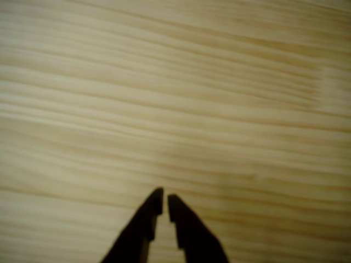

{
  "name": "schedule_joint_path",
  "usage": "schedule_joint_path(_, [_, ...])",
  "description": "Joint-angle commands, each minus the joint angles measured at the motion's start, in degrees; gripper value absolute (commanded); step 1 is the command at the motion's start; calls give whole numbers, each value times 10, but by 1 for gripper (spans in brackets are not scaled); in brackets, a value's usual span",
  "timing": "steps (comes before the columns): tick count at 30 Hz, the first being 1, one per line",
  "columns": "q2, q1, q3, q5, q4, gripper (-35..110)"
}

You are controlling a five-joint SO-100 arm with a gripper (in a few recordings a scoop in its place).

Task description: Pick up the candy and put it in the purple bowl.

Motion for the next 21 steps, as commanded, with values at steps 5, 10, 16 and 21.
schedule_joint_path(5, [10, -33, -7, -50, 5, -1])
schedule_joint_path(10, [10, -40, -7, -44, 0, -1])
schedule_joint_path(16, [10, -56, -59, -35, 30, -1])
schedule_joint_path(21, [10, -88, -121, 14, 65, -1])
